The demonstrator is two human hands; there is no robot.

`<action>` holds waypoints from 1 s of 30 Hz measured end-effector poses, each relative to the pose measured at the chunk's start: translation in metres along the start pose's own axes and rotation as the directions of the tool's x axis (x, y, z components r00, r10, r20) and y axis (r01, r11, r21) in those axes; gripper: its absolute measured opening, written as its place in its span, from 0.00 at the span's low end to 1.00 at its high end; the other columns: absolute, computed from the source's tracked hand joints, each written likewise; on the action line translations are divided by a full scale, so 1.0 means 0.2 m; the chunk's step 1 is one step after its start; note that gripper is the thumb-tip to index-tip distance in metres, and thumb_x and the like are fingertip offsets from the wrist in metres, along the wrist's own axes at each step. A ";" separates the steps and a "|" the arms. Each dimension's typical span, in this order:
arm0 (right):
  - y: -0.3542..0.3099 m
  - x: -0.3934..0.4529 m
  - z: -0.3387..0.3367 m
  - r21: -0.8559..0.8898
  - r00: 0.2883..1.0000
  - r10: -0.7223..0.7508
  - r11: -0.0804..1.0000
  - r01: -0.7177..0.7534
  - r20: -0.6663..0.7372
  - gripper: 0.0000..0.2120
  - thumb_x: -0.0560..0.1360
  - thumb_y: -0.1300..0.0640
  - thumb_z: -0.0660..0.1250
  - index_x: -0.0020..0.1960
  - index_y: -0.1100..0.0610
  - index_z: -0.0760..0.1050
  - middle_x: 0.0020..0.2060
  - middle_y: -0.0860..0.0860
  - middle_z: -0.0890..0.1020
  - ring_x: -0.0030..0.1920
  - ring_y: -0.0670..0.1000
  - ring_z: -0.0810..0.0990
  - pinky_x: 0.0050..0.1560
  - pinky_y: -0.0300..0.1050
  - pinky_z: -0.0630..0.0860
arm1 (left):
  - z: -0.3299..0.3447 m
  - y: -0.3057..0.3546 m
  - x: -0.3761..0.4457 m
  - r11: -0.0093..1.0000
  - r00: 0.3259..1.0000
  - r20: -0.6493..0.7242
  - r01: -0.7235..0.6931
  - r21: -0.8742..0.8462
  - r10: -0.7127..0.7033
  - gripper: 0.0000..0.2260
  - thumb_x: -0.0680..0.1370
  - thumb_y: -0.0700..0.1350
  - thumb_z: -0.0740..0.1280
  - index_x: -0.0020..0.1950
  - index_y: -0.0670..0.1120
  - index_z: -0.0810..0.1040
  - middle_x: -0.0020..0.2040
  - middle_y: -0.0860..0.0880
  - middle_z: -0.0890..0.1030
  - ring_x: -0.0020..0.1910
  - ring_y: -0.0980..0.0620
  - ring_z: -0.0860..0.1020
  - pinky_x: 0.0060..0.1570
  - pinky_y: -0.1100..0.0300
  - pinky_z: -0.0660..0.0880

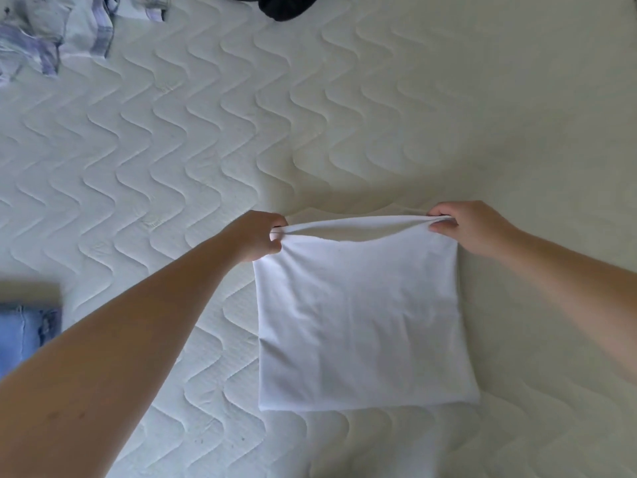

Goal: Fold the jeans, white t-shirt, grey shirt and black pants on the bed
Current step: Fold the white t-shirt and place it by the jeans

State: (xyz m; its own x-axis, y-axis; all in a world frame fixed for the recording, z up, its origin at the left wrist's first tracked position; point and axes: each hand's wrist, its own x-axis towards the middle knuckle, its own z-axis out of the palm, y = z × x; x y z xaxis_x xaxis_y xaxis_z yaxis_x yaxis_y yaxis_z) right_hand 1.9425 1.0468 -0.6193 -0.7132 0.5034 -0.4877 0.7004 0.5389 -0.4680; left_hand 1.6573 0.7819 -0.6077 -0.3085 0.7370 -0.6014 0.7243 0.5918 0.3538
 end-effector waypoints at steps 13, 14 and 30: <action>0.09 0.15 0.13 0.018 0.991 0.045 0.999 -0.043 -0.126 0.12 0.77 0.56 0.69 0.59 0.57 0.79 0.52 0.56 0.83 0.53 0.57 0.78 0.45 0.42 0.63 | 0.07 -0.17 0.18 0.983 0.982 -0.163 0.070 -0.167 -0.098 0.06 0.76 0.45 0.71 0.53 0.51 0.82 0.45 0.52 0.81 0.44 0.53 0.76 0.37 0.68 0.66; 0.09 0.16 0.13 0.013 0.991 0.042 0.999 -0.040 -0.129 0.13 0.77 0.56 0.69 0.60 0.58 0.79 0.53 0.57 0.82 0.54 0.57 0.78 0.45 0.42 0.64 | 0.07 -0.16 0.19 0.983 0.980 -0.165 0.080 -0.165 -0.107 0.06 0.76 0.45 0.71 0.53 0.50 0.81 0.45 0.52 0.81 0.44 0.53 0.76 0.37 0.66 0.67; 0.05 0.31 0.10 -0.203 0.995 0.093 0.976 -0.084 0.038 0.23 0.69 0.45 0.76 0.58 0.55 0.76 0.55 0.54 0.80 0.58 0.58 0.77 0.57 0.50 0.69 | 0.04 -0.08 0.35 0.985 0.984 0.038 0.172 -0.005 -0.171 0.21 0.71 0.57 0.76 0.58 0.50 0.75 0.52 0.54 0.75 0.54 0.49 0.75 0.54 0.53 0.72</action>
State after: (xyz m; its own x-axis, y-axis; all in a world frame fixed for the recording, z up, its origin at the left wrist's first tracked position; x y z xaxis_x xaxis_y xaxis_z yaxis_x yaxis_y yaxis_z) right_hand 1.9058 1.0687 -0.6688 -0.6431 0.5255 -0.5570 0.7375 0.6207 -0.2661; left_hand 1.6297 0.8224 -0.6614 -0.4046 0.6118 -0.6797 0.6577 0.7111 0.2486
